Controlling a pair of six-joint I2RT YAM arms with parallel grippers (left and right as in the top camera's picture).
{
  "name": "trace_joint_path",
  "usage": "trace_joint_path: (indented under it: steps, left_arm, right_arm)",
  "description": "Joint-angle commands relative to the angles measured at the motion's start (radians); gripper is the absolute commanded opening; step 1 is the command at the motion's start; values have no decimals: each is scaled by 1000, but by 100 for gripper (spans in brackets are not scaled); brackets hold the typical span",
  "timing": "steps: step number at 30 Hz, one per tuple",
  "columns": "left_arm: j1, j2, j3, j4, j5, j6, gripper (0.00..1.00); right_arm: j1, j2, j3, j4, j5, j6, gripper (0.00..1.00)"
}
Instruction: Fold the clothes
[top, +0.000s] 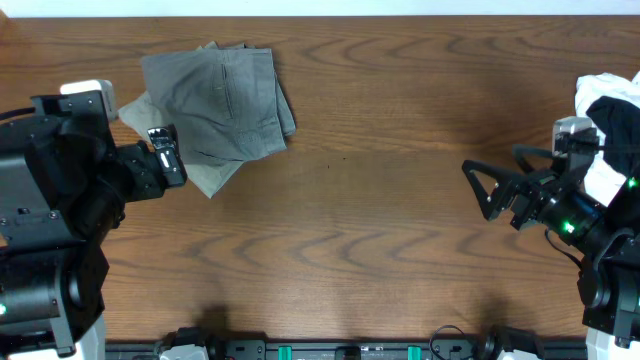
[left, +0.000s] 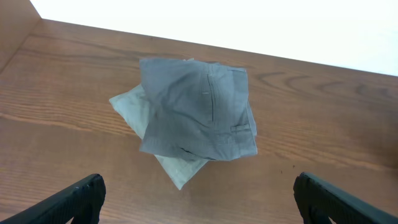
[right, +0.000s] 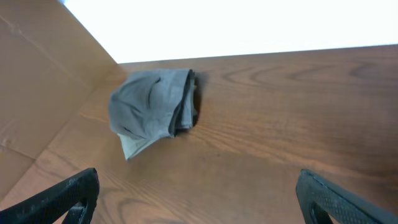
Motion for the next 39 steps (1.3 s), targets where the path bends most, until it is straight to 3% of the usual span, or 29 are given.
trace_joint_path:
  steps: [1, 6, 13, 21, 24, 27, 33, 39]
  left_arm:
    - [-3, -2, 5, -2, -16, -16, 98]
    - [-3, -2, 5, -2, -16, -16, 98]
    - [-3, -2, 5, -2, -16, -16, 98]
    - [-3, -2, 5, -2, -16, -16, 98]
    - [-3, -2, 5, -2, -15, -16, 98]
    - [-3, -2, 5, -2, -15, -16, 98]
    - [-3, -2, 5, -2, -16, -16, 98]
    - [-3, -2, 5, -2, -16, -16, 98]
  right_arm:
    - [13, -4, 10, 37, -86, -34, 99]
    - [44, -4, 10, 121, -206, -133, 99]
    - [60, -5, 10, 40, -151, -137, 99]
    - [53, -7, 11, 128, -107, -115, 99]
    - [53, -34, 11, 140, -123, -209, 99]
    - [55, -101, 12, 123, -113, -328, 99]
    - [69, -270, -58, 68, 127, -619, 99]
    - [69, -528, -303, 66, 217, -587, 99]
